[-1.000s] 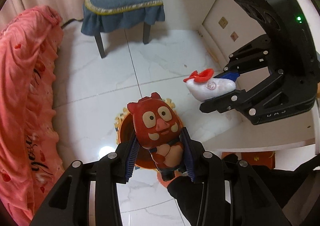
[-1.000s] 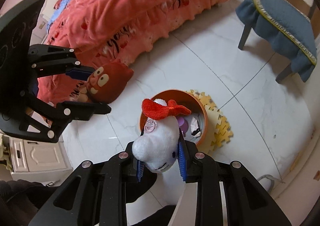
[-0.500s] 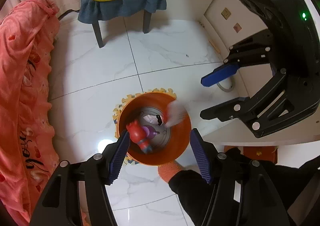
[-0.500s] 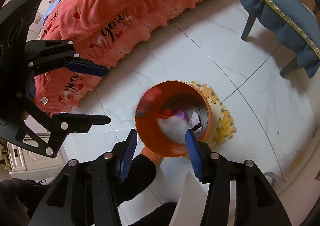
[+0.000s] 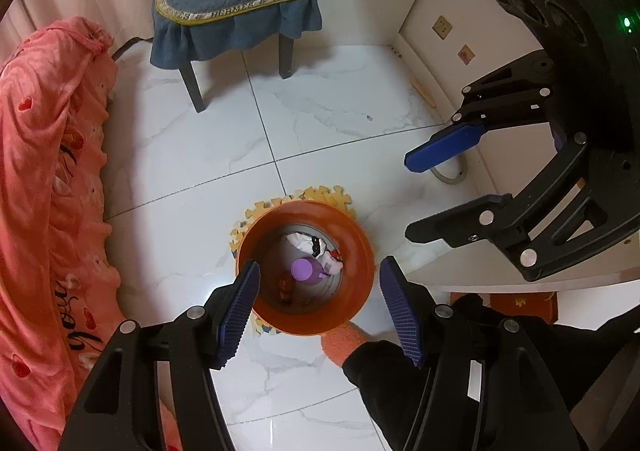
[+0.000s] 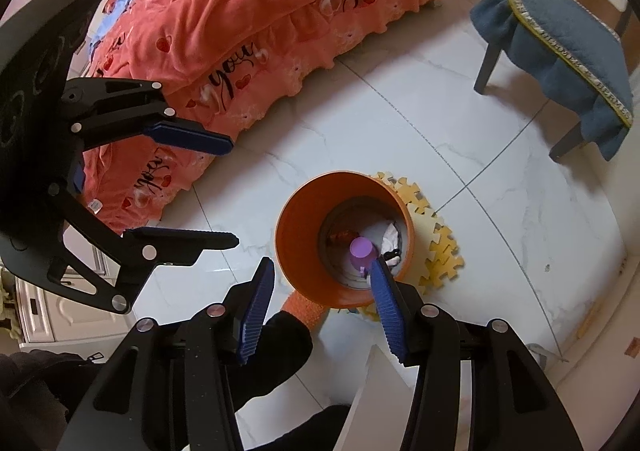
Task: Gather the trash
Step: 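Open both tools to drop the plush and figure into the bin, then move both open tools back to the desk toward the red can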
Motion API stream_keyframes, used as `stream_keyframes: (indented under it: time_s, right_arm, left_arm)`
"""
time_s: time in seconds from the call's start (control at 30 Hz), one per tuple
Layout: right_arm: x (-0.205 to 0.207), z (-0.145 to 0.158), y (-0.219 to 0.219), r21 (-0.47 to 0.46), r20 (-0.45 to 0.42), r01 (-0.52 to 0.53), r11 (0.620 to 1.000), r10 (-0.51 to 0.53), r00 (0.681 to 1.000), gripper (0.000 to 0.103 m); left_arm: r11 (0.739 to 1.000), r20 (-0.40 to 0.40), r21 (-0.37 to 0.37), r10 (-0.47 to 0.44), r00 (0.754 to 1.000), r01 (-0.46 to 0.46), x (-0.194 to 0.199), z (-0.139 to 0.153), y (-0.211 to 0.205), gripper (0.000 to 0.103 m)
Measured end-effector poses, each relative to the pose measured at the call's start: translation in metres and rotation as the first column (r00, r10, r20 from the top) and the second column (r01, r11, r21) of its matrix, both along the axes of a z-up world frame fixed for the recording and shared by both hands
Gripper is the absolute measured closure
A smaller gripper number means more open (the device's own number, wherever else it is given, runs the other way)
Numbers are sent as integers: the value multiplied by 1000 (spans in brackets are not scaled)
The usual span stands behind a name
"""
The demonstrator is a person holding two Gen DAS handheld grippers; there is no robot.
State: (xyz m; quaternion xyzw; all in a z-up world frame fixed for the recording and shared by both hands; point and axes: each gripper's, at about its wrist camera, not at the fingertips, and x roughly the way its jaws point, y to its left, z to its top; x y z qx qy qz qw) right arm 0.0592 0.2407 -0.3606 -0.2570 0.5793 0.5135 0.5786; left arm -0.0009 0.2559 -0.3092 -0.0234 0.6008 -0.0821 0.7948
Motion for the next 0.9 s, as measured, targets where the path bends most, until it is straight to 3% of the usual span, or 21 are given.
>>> stream_keyframes:
  time_s: [0.3,0.37,0.4,0.53,0.67,0.9]
  right_arm:
    - [-5,65,-22,85,25,23,996,-26,999,47]
    - [-7,80,-29,101,31,25,995,-28,999,46]
    - [-9,89,-33,107,39,22,994,-26,999,46]
    - [-15,120,-53,132,66,20,991,-29,997,46]
    - [-18,154,-77,171,99,43,984,-60,993,38]
    - [-21,196,-126,216,137,99,971,-130,982,37]
  left_arm:
    - [999,16,45,3,1000,-3,-3,38,-15,38]
    - [999,37,38,14,999,-16,-5,52,-18,25]
    - [999,49,39,17,999,-19,-7,57,-20,24]
    - [997,71,68,-30,997,25,-8,81,-36,24]
    - [995,96,86,-59,994,51,-5,104,-51,24]
    - [986,157,104,-149,976,134,0,142,-93,19]
